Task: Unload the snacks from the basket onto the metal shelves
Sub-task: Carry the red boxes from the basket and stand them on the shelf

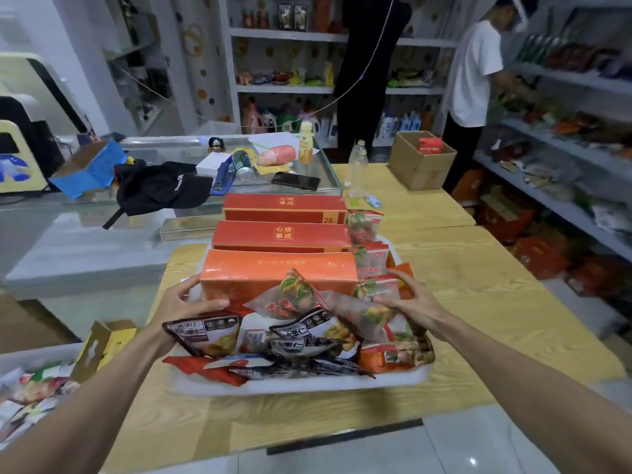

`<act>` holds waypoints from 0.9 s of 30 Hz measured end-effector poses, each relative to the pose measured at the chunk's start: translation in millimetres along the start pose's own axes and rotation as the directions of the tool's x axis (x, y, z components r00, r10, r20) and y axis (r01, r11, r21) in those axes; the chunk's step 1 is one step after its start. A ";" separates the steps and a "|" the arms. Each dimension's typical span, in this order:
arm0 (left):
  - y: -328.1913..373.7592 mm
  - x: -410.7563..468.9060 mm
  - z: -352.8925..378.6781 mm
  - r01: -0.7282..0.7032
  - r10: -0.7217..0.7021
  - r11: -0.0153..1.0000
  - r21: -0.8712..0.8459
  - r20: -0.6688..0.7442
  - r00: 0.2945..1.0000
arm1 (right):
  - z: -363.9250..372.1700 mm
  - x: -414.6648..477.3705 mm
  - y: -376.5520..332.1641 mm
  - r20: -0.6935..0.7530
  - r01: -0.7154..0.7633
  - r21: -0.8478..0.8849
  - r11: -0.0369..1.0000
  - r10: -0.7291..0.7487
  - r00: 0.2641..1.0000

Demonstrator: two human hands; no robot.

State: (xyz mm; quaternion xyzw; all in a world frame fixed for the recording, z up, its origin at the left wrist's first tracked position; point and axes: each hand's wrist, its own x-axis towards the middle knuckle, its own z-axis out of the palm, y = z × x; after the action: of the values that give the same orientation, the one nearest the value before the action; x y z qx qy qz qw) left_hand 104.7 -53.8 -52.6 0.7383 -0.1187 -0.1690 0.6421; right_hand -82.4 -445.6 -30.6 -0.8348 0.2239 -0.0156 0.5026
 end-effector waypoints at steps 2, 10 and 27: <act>4.3 -9.1 7.0 -0.037 0.036 0.999 0.025 0.043 0.998 | -2.8 -27.5 3.2 -0.046 -0.019 -0.003 1.000 0.019 0.999; 15.7 -56.0 32.2 -0.086 0.068 0.995 0.059 0.255 0.964 | -3.6 -174.1 19.0 -0.251 -0.125 0.062 0.990 0.136 0.958; 52.1 -198.3 268.1 -0.149 0.072 0.988 0.049 0.701 0.709 | -72.8 -492.3 122.5 -0.507 -0.277 0.387 0.880 0.454 0.733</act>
State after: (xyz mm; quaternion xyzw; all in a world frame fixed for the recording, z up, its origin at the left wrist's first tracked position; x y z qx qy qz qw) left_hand -182.3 -227.1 -13.6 0.6435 -0.4041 -0.3897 0.5203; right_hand -587.3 -362.7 -0.3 -0.6460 0.5237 -0.2031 0.5170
